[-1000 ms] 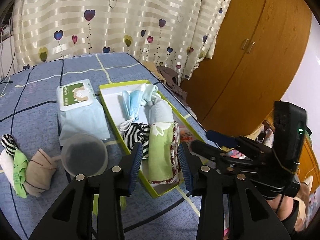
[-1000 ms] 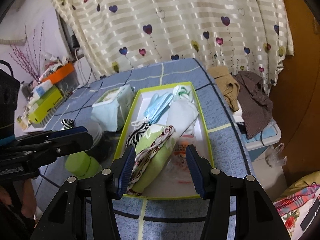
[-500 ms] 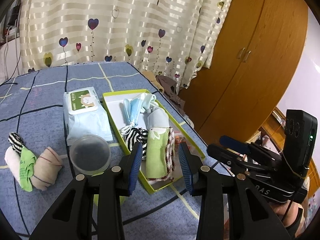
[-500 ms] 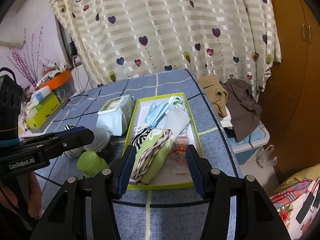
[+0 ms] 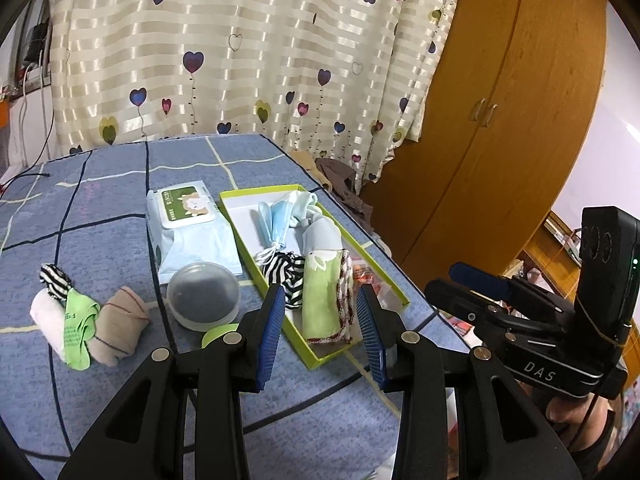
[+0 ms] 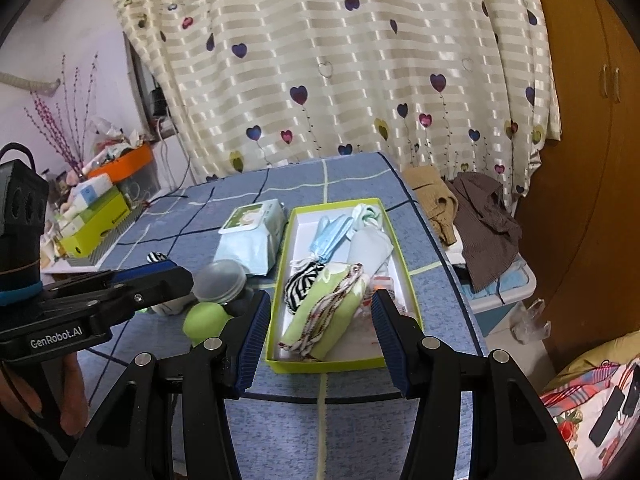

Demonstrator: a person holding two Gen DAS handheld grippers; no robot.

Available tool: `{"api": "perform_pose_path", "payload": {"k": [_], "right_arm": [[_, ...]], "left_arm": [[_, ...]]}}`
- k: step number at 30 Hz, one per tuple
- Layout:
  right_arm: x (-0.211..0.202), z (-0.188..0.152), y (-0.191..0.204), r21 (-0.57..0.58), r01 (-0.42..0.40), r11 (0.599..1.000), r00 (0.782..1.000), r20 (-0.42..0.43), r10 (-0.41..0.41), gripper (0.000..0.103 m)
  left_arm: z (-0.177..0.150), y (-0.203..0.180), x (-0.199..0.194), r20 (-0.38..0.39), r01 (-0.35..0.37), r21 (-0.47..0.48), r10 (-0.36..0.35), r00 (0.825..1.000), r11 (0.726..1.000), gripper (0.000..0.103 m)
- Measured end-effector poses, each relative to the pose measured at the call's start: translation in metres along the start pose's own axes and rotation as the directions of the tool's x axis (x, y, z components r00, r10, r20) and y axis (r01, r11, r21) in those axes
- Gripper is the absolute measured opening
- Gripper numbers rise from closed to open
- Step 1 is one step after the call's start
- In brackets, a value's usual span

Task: Organize soft objects
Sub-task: 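Move both grippers back from the box toward the remaining socks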

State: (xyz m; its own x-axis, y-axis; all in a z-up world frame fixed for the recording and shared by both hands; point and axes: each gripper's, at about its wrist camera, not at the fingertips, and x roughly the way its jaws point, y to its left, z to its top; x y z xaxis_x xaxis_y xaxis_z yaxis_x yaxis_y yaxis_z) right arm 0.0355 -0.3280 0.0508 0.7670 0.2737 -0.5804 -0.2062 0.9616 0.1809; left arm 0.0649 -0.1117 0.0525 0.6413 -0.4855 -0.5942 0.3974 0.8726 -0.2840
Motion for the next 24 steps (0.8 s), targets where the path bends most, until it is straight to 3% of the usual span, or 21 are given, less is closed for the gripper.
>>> {"api": "perform_pose_path", "payload": {"k": [18, 24], "right_arm": [[-0.002, 0.002, 0.019, -0.025, -0.025, 0.999, 1.0, 0.018, 0.026, 0.056], [0.005, 0.002, 0.028, -0.04, -0.056, 0.998, 0.998, 0.008, 0.056, 0.057]], "left_arm": [[-0.008, 0.02, -0.014, 0.014, -0.038, -0.037, 0.038, 0.999, 0.999, 0.039], [-0.014, 0.034, -0.022, 0.019, -0.085, -0.061, 0.086, 0.996, 0.994, 0.039]]}}
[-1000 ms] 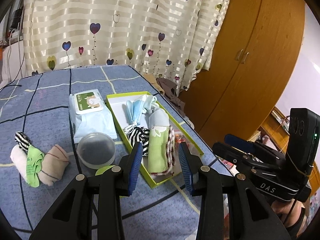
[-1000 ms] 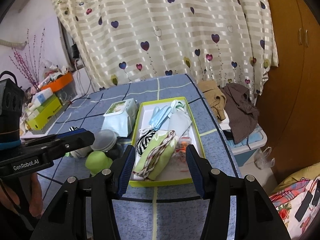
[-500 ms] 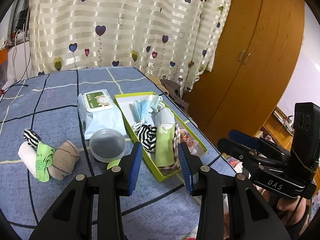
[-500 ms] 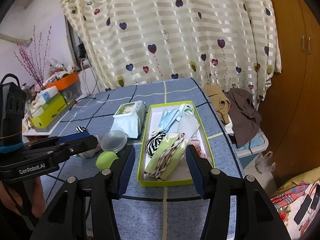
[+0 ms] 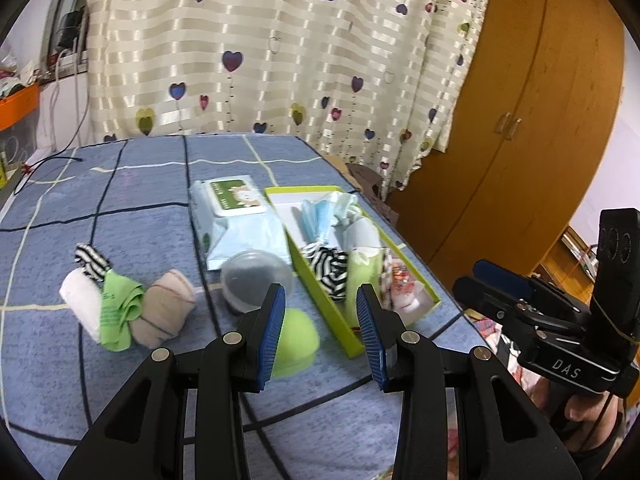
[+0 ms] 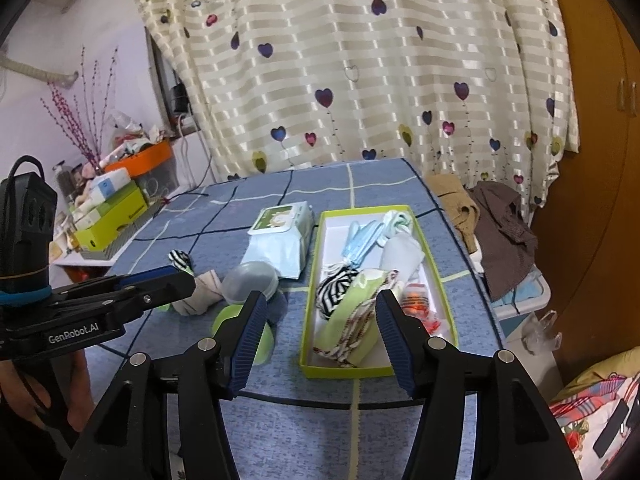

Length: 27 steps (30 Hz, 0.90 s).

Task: Organize soft objects
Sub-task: 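Move both grippers back from the box toward the remaining socks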

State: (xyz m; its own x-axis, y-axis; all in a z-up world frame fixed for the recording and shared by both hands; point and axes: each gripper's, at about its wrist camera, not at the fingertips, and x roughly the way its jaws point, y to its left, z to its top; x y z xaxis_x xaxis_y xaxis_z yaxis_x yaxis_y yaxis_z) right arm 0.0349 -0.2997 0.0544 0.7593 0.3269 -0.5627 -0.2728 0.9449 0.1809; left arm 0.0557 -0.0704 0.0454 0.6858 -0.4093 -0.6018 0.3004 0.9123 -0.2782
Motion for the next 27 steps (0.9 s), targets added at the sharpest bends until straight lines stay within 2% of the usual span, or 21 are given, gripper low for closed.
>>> {"api": "perform_pose_path", "payload": {"k": [12, 27], "right_arm": [[0.018, 0.005, 0.023, -0.044, -0.058, 0.997, 0.998, -0.023, 0.057, 0.057], [0.044, 0.012, 0.061, -0.112, -0.124, 0.986, 0.991, -0.066, 0.117, 0.057]], "left_arm": [[-0.005, 0.029, -0.007, 0.008, -0.069, -0.052, 0.069, 0.998, 0.996, 0.039], [-0.014, 0.063, -0.011, -0.004, -0.119, -0.105, 0.119, 0.993, 0.987, 0.039]]}}
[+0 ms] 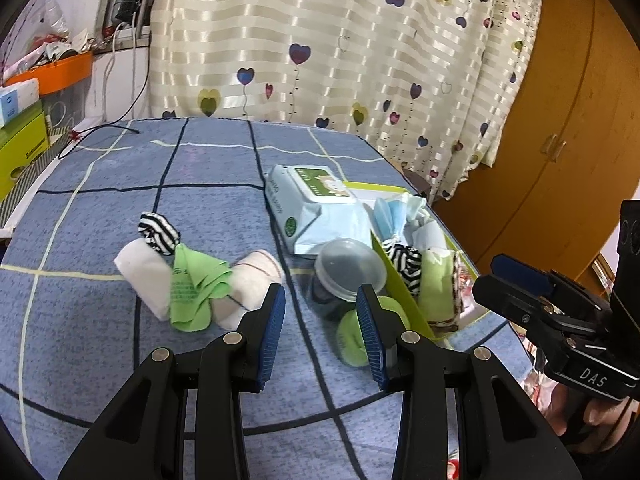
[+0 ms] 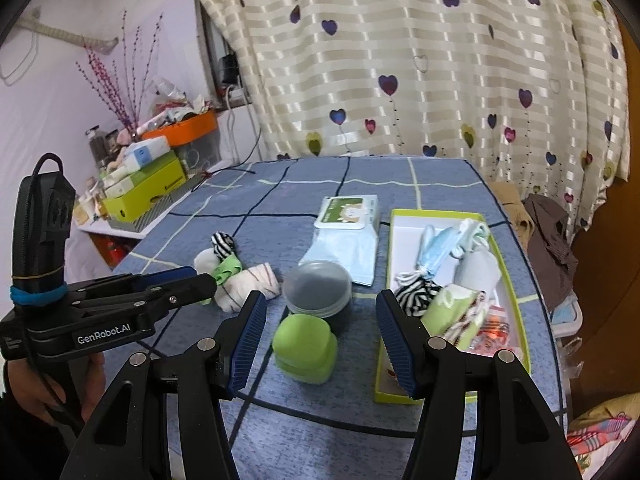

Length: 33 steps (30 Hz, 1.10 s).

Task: Organize soft objects
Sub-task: 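Move both grippers back from the box toward the remaining socks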

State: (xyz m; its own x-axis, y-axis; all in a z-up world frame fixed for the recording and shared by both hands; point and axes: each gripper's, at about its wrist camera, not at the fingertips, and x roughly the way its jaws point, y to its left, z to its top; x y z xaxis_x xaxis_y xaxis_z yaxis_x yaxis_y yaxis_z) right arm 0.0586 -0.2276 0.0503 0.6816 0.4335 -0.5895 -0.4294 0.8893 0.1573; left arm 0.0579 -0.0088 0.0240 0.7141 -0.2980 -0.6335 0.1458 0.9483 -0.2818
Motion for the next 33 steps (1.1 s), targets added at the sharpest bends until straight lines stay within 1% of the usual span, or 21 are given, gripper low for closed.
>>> {"api": "perform_pose_path", "payload": {"k": [13, 25, 33], "right_arm": [[0.024, 0.008, 0.022, -0.043, -0.04, 0.998, 0.999, -0.035, 0.039, 0.057], [0.042, 0.01, 0.037, -0.067, -0.077, 0.995, 0.996, -0.06, 0.073, 0.057], [0.055, 0.013, 0.042, -0.077, -0.088, 0.993, 0.993, -0.08, 0.082, 0.057]], "left_arm": [[-0.003, 0.028, 0.002, -0.006, -0.03, -0.041, 0.03, 1.0, 0.999, 0.039], [-0.006, 0.078, 0.002, -0.018, -0.115, -0.122, 0.114, 0.993, 0.986, 0.039], [-0.006, 0.095, 0.014, -0.044, -0.103, -0.156, 0.097, 0.994, 0.982, 0.039]]}}
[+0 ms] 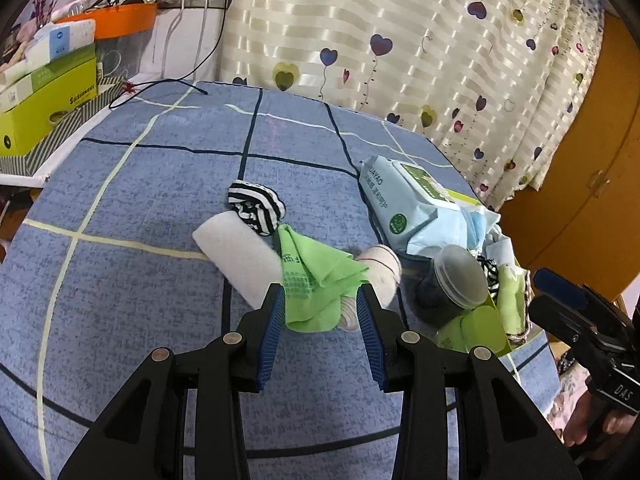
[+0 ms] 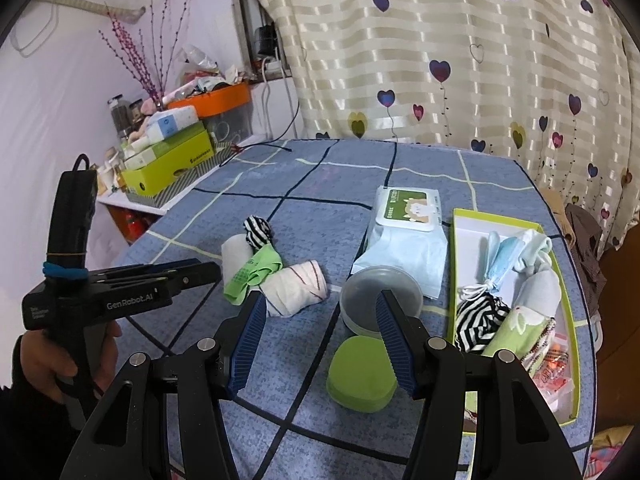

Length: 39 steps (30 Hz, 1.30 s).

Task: Organize soft objects
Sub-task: 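Move both grippers back from the box toward the remaining socks, then grasp the green cloth with the right gripper and lift it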

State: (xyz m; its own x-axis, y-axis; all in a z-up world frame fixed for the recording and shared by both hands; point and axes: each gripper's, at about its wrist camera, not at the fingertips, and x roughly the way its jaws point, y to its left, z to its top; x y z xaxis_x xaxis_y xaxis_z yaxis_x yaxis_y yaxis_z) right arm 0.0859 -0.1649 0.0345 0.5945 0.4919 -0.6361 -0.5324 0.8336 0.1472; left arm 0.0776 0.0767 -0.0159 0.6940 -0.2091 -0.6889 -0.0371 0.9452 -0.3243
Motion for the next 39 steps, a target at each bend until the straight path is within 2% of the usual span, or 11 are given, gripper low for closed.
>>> {"api": "perform_pose_path", "payload": {"k": [11, 20, 23, 27, 32, 34, 36, 39], "right_arm": [[0.047, 0.021, 0.027, -0.064, -0.072, 0.995, 0.996, -0.064, 0.068, 0.057], [0.117, 0.039, 0.055, -0.124, -0.122, 0.985, 0.975, -0.198, 0.096, 0.057], [0.142, 0.044, 0.062, -0.143, -0.131, 0.981, 0.962, -0.256, 0.092, 0.057], [0.175, 0.044, 0.067, -0.179, -0.106, 0.978, 0.937, -0.348, 0.038, 0.057], [0.193, 0.04, 0.071, -0.227, -0.111, 0.968, 0.912, -0.411, 0.008, 0.057], [0.193, 0.04, 0.071, -0.239, -0.12, 0.963, 0.909, -0.418, 0.01, 0.05], [0.193, 0.039, 0.074, -0.253, -0.142, 0.957, 0.904, -0.426, 0.021, 0.027], [0.187, 0.038, 0.077, -0.277, -0.132, 0.952, 0.914, -0.405, 0.009, 0.012]], "left_arm": [[0.005, 0.036, 0.003, 0.013, -0.038, -0.075, 0.039, 0.999, 0.996, 0.039], [0.009, 0.062, 0.002, 0.041, -0.024, -0.117, 0.029, 0.999, 0.993, 0.039], [0.011, 0.069, 0.004, 0.042, -0.017, -0.13, 0.023, 0.999, 0.991, 0.039], [0.011, 0.077, 0.007, 0.039, -0.008, -0.143, 0.014, 0.999, 0.99, 0.039], [0.011, 0.083, 0.01, 0.034, 0.004, -0.157, 0.001, 0.999, 0.988, 0.039], [0.011, 0.084, 0.011, 0.031, 0.008, -0.159, -0.003, 1.0, 0.987, 0.039], [0.011, 0.085, 0.012, 0.027, 0.01, -0.16, -0.006, 1.0, 0.987, 0.039], [0.011, 0.084, 0.013, 0.025, 0.016, -0.159, -0.012, 1.0, 0.987, 0.039]]}}
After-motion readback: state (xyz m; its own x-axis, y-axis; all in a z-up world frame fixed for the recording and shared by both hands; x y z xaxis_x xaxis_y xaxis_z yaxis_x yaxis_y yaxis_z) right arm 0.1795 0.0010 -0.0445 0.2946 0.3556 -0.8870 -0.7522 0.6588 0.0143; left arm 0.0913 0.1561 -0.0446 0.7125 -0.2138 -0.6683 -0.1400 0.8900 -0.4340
